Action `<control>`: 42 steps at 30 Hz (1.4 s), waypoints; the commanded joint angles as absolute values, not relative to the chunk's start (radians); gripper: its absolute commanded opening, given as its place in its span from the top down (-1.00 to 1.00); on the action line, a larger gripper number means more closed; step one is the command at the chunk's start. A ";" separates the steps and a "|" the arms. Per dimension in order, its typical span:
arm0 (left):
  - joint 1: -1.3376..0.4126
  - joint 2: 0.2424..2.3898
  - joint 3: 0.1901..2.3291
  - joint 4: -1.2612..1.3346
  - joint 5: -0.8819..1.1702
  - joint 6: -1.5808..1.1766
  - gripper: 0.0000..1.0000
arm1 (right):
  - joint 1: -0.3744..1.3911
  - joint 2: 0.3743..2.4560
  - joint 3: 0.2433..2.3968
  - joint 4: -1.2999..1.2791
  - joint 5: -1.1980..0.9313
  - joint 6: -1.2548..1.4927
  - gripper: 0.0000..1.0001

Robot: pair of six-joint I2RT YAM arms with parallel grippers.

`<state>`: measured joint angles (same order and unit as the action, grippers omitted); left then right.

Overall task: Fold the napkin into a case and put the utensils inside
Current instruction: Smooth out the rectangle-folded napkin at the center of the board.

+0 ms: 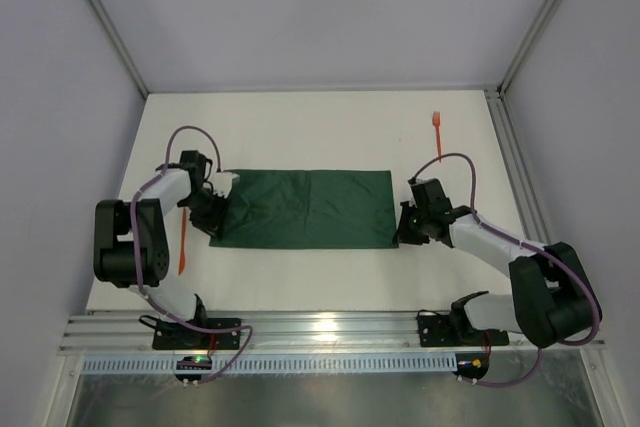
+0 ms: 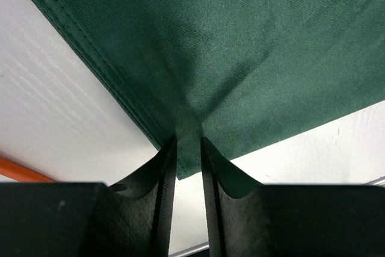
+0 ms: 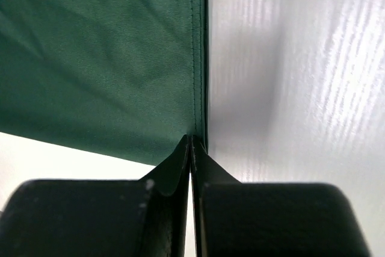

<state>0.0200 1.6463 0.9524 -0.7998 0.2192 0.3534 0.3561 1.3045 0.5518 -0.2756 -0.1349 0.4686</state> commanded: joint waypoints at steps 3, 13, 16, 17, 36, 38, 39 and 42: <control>0.023 1.588 0.960 -0.810 0.244 0.408 0.47 | 0.342 1.240 0.572 -0.383 -0.049 0.456 0.92; 0.023 1.414 0.993 -0.948 0.390 0.443 0.30 | 0.540 1.184 0.799 -0.467 0.048 0.417 0.92; 0.021 1.437 0.934 -0.914 0.353 0.439 0.35 | 0.587 1.255 0.785 -0.370 -0.038 0.429 0.93; 0.020 1.451 0.922 -0.907 0.318 0.440 0.36 | 0.609 1.275 0.784 -0.339 -0.050 0.436 0.93; 0.020 1.605 0.857 -0.798 0.248 0.469 0.41 | 0.428 1.234 0.517 -0.287 -0.075 0.545 0.92; 0.020 1.588 0.867 -0.810 0.285 0.472 0.40 | 0.423 1.201 0.540 -0.342 -0.064 0.537 0.92; 0.020 1.582 0.873 -0.821 0.296 0.472 0.40 | 0.423 1.172 0.560 -0.359 -0.060 0.537 0.92; 0.020 1.557 0.884 -0.842 0.318 0.477 0.37 | 0.413 1.106 0.561 -0.403 -0.048 0.557 0.78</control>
